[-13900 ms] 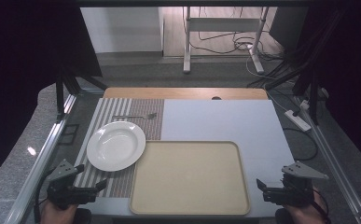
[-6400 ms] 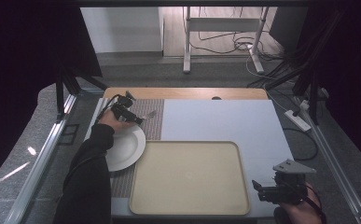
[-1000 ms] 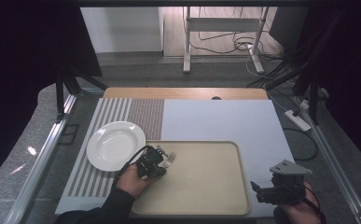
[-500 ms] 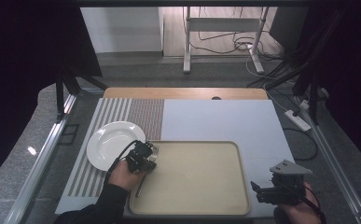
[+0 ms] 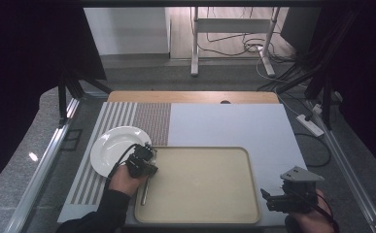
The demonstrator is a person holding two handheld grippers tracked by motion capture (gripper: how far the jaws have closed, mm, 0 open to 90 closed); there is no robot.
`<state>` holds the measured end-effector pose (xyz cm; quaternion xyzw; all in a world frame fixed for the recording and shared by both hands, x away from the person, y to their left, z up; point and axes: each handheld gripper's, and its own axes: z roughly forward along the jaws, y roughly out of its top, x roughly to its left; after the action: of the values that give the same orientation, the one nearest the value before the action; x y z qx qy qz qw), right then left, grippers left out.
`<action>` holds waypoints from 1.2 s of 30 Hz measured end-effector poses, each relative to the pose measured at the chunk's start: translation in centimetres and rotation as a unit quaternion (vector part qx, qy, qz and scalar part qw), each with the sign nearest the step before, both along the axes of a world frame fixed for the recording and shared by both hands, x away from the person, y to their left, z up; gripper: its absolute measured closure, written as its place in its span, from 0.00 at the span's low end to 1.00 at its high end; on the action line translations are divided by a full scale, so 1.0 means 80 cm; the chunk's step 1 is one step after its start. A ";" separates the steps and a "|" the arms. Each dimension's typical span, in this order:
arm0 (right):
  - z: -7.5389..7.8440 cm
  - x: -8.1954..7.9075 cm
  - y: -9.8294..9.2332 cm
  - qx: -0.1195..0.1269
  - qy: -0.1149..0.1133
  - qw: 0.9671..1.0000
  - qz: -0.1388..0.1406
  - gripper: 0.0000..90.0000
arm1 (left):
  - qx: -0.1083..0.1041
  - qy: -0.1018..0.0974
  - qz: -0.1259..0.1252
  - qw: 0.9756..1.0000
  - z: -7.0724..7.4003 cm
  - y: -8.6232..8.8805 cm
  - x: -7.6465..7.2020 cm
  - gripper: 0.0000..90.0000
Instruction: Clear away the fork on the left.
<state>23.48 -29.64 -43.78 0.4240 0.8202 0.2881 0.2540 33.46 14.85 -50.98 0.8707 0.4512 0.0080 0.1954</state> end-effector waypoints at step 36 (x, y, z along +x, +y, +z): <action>0.000 0.000 0.001 -0.003 0.002 1.000 0.004 0.00 | -0.076 -0.088 -0.023 0.993 0.038 0.019 -0.029 0.36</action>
<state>23.52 -29.60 -43.81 0.4207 0.8232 0.2860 0.2523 31.12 16.33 -47.92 0.8595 0.4112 0.0455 0.3001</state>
